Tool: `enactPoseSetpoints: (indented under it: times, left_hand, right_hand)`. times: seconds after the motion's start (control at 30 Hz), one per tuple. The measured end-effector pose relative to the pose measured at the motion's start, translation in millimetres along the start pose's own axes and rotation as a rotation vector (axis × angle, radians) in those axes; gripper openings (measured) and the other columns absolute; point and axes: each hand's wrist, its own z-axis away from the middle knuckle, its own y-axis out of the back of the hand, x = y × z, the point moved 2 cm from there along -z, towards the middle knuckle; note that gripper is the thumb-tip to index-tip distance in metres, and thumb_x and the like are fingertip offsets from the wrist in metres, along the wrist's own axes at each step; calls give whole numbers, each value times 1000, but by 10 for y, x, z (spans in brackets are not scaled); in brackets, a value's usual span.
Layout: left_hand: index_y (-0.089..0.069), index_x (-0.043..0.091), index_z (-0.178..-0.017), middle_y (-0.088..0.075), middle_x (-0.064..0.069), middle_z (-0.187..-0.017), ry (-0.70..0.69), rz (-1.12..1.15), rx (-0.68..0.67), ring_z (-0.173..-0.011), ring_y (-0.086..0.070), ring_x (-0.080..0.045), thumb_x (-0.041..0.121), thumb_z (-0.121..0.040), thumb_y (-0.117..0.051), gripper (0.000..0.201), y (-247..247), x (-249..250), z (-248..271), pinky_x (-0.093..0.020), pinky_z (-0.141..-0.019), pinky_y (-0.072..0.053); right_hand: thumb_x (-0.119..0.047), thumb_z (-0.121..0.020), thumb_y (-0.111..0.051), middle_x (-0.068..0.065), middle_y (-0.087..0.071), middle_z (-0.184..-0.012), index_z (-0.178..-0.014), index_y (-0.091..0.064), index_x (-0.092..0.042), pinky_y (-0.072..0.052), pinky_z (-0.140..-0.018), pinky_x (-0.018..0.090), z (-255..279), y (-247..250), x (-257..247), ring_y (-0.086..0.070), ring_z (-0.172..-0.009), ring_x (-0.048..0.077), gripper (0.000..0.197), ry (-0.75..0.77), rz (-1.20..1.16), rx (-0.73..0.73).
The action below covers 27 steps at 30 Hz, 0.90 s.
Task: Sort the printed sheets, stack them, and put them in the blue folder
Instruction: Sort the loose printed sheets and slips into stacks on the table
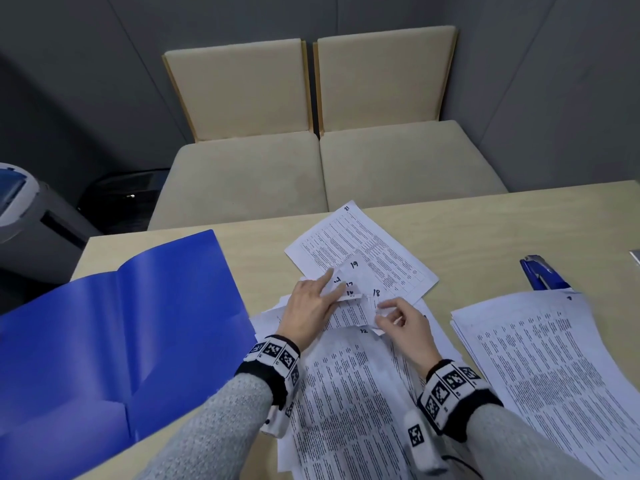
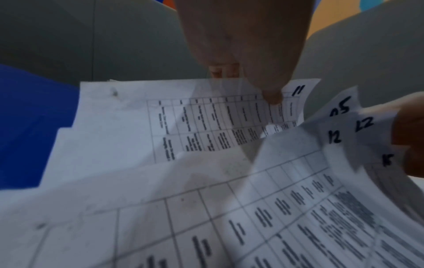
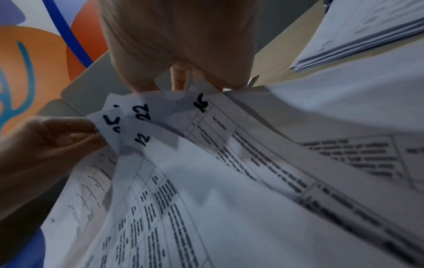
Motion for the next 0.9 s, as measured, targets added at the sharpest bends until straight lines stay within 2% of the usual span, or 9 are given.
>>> enactPoseSetpoints:
  times: [0.1,0.2,0.3,0.33,0.4,0.5,0.67,0.8,0.9]
  left_hand:
    - [-64,25,-120,-48,-22,-140,-50,36,-23,-99,-62,-29,34,-89,-40,39,-12,31,70,-39,-84,-50]
    - [-65,30,-118,-48,-10,-142,-18,208,-178,-114,-54,-24,42,-92,-45,35,34,128,119,-39,-96,-45]
    - [-74,20,-86,-69,-1,-101,313,579,-197,-88,-64,-16,67,-87,-37,60,111,143,72,-41,-84,-51]
    - [-71,17,-78,-70,0,-90,446,684,-140,-79,-65,-16,68,-88,-33,64,140,102,35,-43,-79,-52]
    - [-67,15,-80,-70,0,-89,601,704,-95,-76,-65,-19,52,-95,-39,48,140,-26,-54,-43,-76,-54]
    - [-61,15,-100,-63,-2,-104,565,448,-253,-88,-60,-17,27,-93,-51,17,113,-148,-159,-33,-80,-50]
    - [-59,20,-97,-61,0,-96,532,358,-338,-82,-58,-15,19,-81,-61,16,125,-170,-185,-27,-70,-47]
    - [-56,25,-96,-65,3,-78,527,408,-361,-75,-59,-16,15,-72,-64,27,152,-120,-151,-29,-62,-47]
    - [-63,23,-87,-57,2,-87,497,371,-333,-86,-51,-15,14,-71,-65,18,113,-115,-104,-28,-67,-43]
  right_hand:
    - [-16,-80,-70,0,-56,-85,-104,-60,-26,-44,-69,25,-34,-19,-52,-53,-69,10,27,70,24,-21]
    - [-13,-81,-69,1,-49,-90,-89,-64,-29,-47,-71,26,-61,-83,-89,-56,-74,12,18,126,69,-42]
    - [-15,-78,-74,-2,-50,-89,-71,-64,-31,-49,-74,29,-34,-91,-101,-58,-76,16,20,99,84,-72]
    - [-13,-77,-74,-2,-51,-88,-70,-64,-32,-47,-76,27,-12,-81,-87,-59,-80,15,22,112,83,-78]
    - [-7,-77,-73,-2,-54,-86,-70,-65,-31,-46,-77,25,81,-45,-70,-59,-82,13,26,154,90,-96]
    - [-5,-79,-70,-5,-60,-85,-73,-66,-33,-48,-78,25,228,-19,-18,-61,-82,7,28,195,92,-92]
    - [-8,-82,-67,-7,-62,-86,-80,-71,-26,-47,-83,31,292,-18,50,-58,-89,10,18,210,123,-49]
    - [-3,-82,-64,-3,-59,-91,-79,-68,-25,-41,-81,8,300,-16,-2,-55,-96,14,23,222,97,-57]
    - [-3,-82,-65,-4,-58,-92,-76,-65,-31,-39,-77,3,286,-21,-15,-54,-98,13,29,218,86,-60]
